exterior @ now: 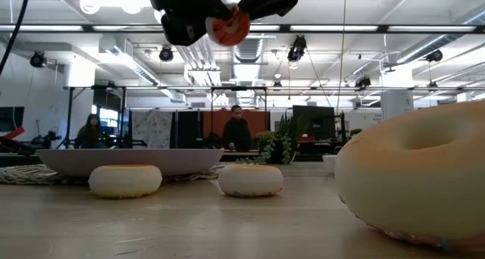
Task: Pick & Place donuts
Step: Put the small pink donut on the purple plate
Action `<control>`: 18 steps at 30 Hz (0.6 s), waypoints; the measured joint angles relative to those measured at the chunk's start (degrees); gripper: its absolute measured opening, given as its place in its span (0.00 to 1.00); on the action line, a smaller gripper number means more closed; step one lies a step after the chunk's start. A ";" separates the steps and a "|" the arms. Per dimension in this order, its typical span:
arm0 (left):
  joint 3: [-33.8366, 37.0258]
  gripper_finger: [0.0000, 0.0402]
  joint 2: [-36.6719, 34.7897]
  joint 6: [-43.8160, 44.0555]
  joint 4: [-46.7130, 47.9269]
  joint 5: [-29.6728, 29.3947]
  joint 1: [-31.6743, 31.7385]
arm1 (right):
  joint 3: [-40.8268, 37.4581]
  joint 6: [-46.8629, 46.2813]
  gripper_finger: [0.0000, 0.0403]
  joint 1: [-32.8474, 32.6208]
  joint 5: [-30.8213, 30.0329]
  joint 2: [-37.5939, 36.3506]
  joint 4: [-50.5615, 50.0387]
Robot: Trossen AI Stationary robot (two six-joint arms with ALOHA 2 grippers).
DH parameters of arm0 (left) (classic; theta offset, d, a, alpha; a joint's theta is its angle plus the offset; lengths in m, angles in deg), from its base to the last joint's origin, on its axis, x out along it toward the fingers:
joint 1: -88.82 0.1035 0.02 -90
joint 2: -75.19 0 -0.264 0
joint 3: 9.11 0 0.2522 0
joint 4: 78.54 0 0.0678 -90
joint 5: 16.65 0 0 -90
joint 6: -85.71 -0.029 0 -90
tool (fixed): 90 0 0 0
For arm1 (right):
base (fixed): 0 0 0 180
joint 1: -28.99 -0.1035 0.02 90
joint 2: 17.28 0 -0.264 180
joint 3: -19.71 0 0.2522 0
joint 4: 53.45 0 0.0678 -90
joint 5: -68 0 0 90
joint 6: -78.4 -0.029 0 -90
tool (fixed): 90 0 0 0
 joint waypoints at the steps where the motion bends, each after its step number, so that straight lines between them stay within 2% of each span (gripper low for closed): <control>1: -0.03 0.00 -0.04 0.09 -0.39 0.17 -0.09 | -0.07 0.20 0.50 0.02 -0.50 0.01 -0.24; 12: -0.09 0.00 -0.11 0.13 -1.05 1.13 0.39 | -0.68 -0.15 0.49 0.25 -0.61 0.11 0.18; 18: -0.07 0.00 -0.11 0.11 -1.50 1.02 0.67 | -0.77 -1.07 0.38 0.71 -0.45 0.11 0.20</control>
